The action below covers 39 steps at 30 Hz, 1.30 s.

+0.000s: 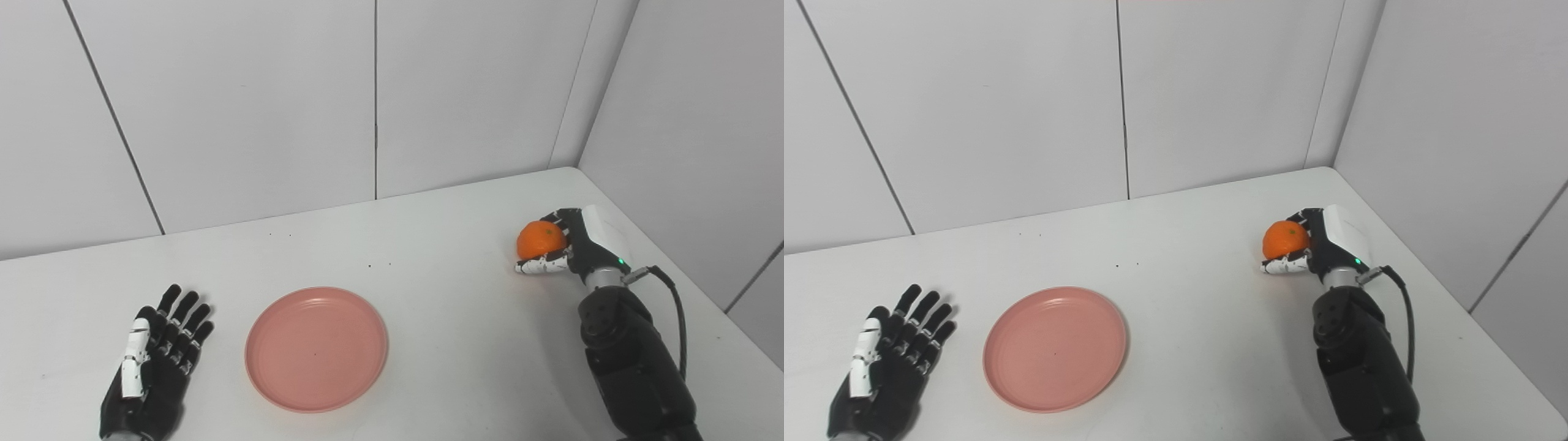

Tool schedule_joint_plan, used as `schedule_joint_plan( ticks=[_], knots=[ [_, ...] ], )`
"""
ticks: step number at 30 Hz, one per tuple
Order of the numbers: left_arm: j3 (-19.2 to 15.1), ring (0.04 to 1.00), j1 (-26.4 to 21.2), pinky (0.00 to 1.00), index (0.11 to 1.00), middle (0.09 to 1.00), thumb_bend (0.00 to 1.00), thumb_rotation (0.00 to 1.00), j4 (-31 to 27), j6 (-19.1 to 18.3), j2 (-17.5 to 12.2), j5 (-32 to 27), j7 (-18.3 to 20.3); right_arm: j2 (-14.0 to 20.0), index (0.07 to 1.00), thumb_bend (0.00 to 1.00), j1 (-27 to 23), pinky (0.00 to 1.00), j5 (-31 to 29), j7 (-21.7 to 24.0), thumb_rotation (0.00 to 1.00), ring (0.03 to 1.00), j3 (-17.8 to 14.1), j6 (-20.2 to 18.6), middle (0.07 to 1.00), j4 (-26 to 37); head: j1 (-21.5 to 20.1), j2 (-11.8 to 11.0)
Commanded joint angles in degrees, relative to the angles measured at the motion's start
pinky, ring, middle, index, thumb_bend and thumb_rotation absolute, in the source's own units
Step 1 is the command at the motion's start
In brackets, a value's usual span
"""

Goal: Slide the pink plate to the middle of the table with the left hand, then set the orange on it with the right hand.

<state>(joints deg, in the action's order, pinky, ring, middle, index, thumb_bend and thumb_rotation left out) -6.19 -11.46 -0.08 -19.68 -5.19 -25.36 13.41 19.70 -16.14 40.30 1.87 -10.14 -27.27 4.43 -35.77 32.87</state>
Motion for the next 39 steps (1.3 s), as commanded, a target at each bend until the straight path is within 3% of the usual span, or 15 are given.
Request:
schedule_joint_plan(
  ticks=[1, 7, 13, 20, 28, 38, 39],
  knots=[
    [0.2, 0.954, 0.12, 0.97, 0.965, 0.969, 0.32, 1.0, 0.65, -1.27, -0.17, 0.18, -0.34, 0.25, 0.487, 0.52, -1.11, 0.39, -0.06, -1.6, 0.13, 0.458, -0.59, 0.42, 0.518, 4.78, 0.23, 0.02],
    [0.42, 0.951, 0.19, 0.97, 0.961, 0.965, 0.32, 1.0, 0.87, -0.8, 0.03, 0.17, -0.12, -2.1, 0.486, 0.52, -1.27, 0.39, 0.91, -0.32, 0.14, 0.462, 0.65, 0.39, 0.509, 12.37, 0.9, -0.27],
    [1.04, 0.951, 0.72, 0.97, 0.957, 0.963, 0.32, 1.0, 0.61, -0.11, 0.4, 0.74, -0.29, -3.43, 0.486, 0.52, -1.64, 0.39, 1.38, -0.2, 0.14, 0.462, 4.0, 0.75, 0.508, 17.59, 3.32, -0.52],
    [2.1, 0.944, 1.46, 0.96, 0.953, 0.957, 0.32, 1.0, 0.57, 1.56, 1.12, 1.54, -0.45, -7.5, 0.487, 0.52, -3.85, 0.37, 6.1, 3.09, 0.13, 0.45, 9.69, 0.44, 0.505, 21.6, 5.93, -0.63],
    [2.66, 0.927, 2.44, 0.94, 0.934, 0.938, 0.33, 1.0, -0.08, 2.26, 2.51, 2.61, -1.28, -11.08, 0.487, 0.52, -5.59, 0.31, 6.93, 3.99, 0.13, 0.407, 16.27, 2.42, 0.485, 21.03, 9.84, -0.53],
    [5.39, 0.92, 3.67, 0.92, 0.921, 0.931, 0.38, 1.0, -1.58, 3.62, 5.13, 6.38, -3.07, -14.21, 0.486, 0.52, -6.11, 0.35, 5.1, 2.63, 0.13, 0.433, 21.85, 6.57, 0.504, 17.17, 20.31, 0.73],
    [5.6, 0.918, 3.74, 0.92, 0.918, 0.927, 0.39, 1.0, -1.73, 3.6, 5.42, 6.65, -3.42, -14.55, 0.496, 0.52, -6.18, 0.35, 5.45, 2.43, 0.08, 0.425, 22.49, 6.69, 0.487, 16.76, 20.31, 0.73]
  ],
)
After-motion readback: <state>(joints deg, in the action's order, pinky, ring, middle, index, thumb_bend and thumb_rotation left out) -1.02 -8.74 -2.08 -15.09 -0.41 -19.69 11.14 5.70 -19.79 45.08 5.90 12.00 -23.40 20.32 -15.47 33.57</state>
